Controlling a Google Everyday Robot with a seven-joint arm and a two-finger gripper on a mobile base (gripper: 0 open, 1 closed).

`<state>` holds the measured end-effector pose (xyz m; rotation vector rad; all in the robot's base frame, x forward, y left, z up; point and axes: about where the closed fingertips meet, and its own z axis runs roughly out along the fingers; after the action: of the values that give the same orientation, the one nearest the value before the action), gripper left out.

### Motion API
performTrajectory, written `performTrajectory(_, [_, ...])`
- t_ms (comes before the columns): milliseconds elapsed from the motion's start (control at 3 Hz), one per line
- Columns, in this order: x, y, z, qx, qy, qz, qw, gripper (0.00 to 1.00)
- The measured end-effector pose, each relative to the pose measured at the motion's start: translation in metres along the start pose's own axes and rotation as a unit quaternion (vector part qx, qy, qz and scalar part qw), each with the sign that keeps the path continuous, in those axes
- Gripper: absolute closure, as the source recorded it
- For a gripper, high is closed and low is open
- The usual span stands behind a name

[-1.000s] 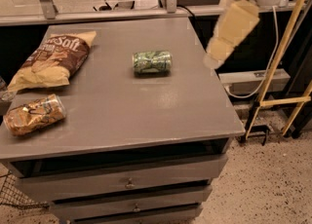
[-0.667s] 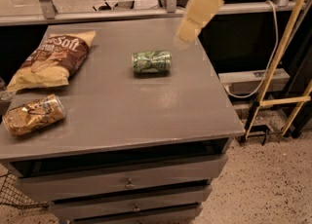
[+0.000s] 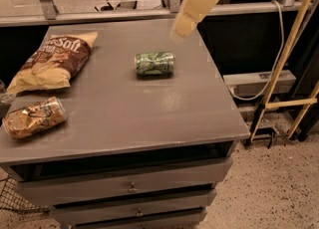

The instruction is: Pick brown chip bag

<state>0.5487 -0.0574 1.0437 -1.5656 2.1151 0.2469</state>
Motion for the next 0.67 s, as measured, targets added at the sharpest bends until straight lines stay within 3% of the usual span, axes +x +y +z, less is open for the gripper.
performTrajectory(333, [-0.05,0.0,0.025,0.011,0.022,-0.013,0.9996,0.0])
performTrajectory(667, [-0.103,0.01,0.072,0.025,0.075,-0.019,0.9967,0.0])
